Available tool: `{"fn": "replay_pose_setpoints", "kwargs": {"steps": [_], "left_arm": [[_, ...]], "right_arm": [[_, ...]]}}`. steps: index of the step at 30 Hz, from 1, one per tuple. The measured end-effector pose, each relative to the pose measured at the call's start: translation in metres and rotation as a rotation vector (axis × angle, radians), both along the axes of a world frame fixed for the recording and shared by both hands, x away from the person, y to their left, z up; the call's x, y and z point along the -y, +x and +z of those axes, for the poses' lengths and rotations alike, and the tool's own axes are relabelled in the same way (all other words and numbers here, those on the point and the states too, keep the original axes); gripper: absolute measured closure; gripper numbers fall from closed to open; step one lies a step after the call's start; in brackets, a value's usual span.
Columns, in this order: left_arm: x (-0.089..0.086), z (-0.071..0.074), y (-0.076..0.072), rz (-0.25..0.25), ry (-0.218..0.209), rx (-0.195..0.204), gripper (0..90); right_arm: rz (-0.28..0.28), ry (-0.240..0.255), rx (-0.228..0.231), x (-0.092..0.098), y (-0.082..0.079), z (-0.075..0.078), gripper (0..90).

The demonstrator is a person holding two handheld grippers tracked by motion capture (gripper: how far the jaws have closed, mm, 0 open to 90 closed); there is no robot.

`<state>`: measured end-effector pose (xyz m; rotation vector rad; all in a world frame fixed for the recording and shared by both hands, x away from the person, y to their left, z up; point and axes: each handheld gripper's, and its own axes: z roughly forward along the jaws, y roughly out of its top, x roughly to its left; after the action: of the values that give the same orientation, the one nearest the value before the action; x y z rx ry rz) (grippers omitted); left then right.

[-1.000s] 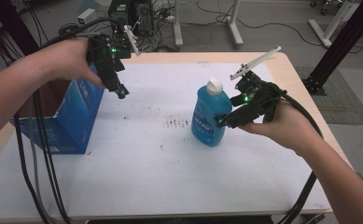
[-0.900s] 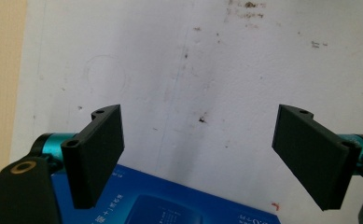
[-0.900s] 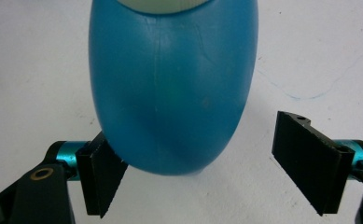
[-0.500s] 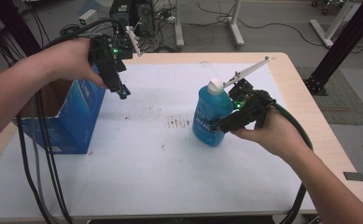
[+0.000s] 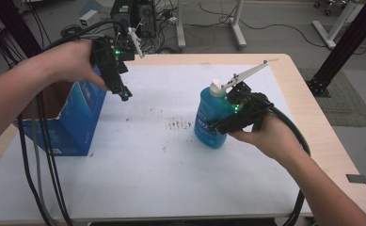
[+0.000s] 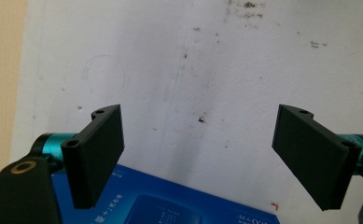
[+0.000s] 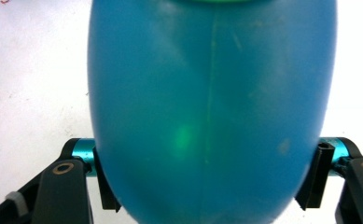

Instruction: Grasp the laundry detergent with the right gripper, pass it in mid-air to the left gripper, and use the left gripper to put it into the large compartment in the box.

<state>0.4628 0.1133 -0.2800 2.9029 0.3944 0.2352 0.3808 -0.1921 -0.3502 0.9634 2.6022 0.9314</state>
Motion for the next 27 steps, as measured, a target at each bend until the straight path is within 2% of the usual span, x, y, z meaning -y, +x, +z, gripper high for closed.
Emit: {"fn": "replay_pose_setpoints", "kwargs": {"steps": [11,27], "left_arm": [[-0.0007,0.0005,-0.0002,-0.003,0.007,0.003,16.8],[-0.0006,-0.0011,-0.0008,-0.007,0.010,-0.003,16.8]], "right_arm": [[-0.007,0.011,0.003,0.0012,0.0007,0.0000,28.9],[-0.013,0.026,0.008,0.0000,0.0011,-0.0021,35.2]]}}
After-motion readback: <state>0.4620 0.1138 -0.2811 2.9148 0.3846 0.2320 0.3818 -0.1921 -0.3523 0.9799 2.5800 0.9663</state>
